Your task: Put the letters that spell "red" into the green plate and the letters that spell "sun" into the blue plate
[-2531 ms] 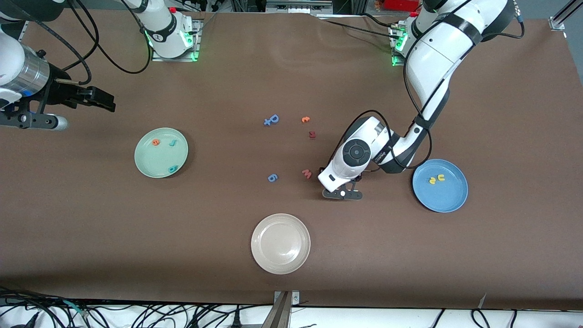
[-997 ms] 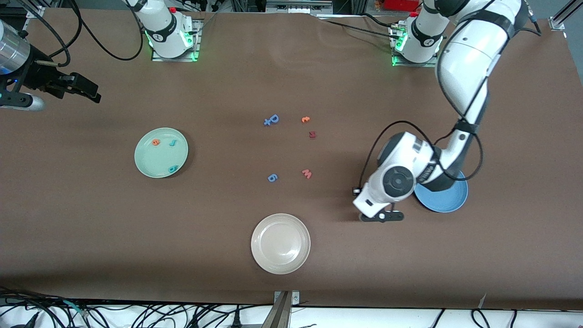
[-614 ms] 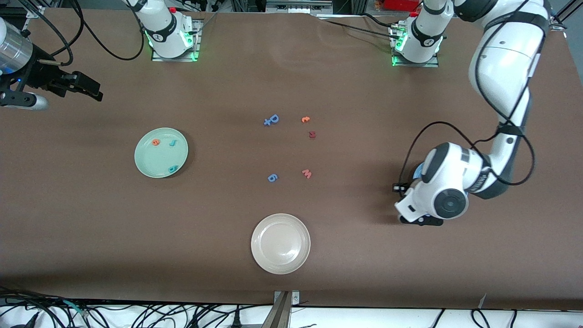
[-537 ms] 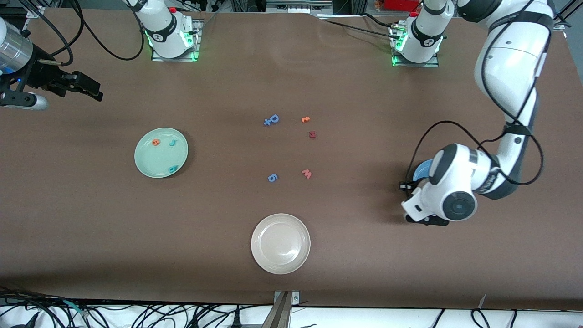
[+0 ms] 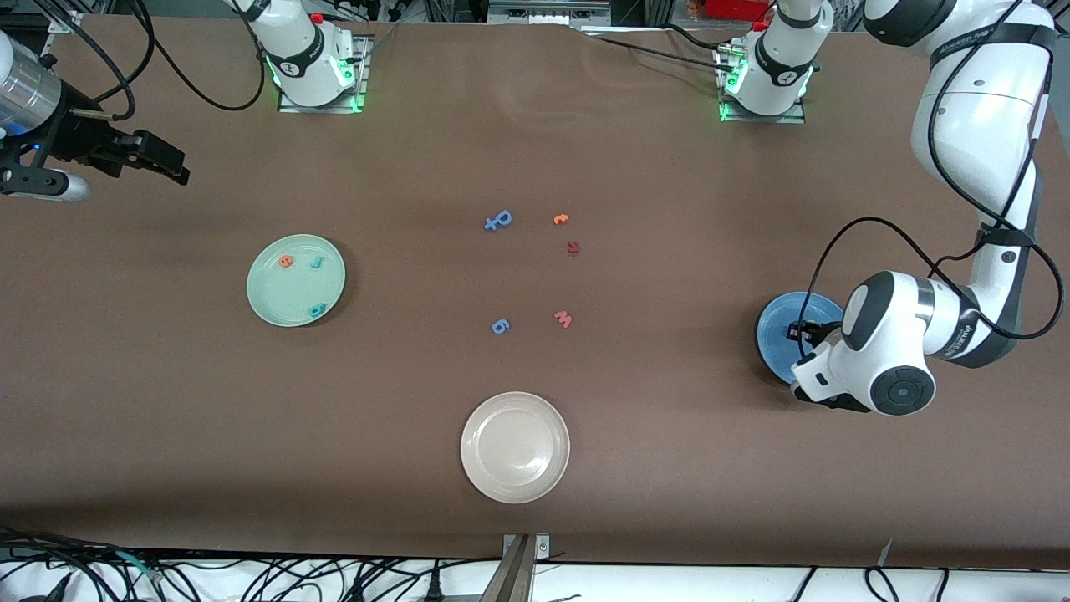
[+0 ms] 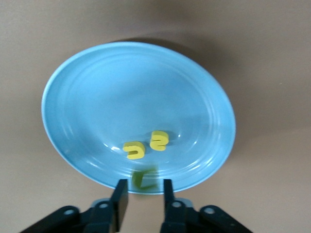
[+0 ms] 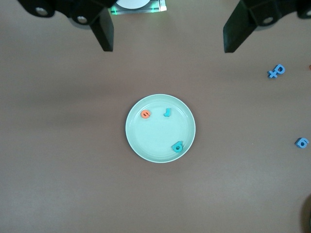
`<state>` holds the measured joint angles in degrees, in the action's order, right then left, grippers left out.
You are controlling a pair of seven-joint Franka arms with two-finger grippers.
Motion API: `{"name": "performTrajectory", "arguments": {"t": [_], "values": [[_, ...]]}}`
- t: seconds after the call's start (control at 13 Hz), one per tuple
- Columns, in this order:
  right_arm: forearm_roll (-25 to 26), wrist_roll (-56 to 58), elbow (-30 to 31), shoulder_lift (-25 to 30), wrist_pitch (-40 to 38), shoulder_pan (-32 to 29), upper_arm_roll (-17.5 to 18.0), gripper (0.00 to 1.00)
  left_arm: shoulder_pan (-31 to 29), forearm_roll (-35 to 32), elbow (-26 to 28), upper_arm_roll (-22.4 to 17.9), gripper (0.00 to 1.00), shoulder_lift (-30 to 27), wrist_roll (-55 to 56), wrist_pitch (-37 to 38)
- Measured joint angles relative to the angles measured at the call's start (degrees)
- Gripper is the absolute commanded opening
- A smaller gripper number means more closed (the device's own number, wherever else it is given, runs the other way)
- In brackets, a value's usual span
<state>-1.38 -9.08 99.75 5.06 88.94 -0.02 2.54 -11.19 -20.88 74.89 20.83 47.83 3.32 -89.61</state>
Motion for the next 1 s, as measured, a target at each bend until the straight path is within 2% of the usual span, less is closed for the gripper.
{"name": "performTrajectory", "arguments": {"t": [0.46,1.0], "values": [[0.0,0.0,0.0,0.0,-0.1,0.0,0.0,1.00,-3.5,-0.1,-0.6,0.1,1.00,-1.5,-0.6,0.7],[0.0,0.0,-0.1,0.0,0.0,0.0,0.0,1.00,-11.4,1.6,-1.0,0.3,1.00,-9.3,-11.6,5.5]]}}
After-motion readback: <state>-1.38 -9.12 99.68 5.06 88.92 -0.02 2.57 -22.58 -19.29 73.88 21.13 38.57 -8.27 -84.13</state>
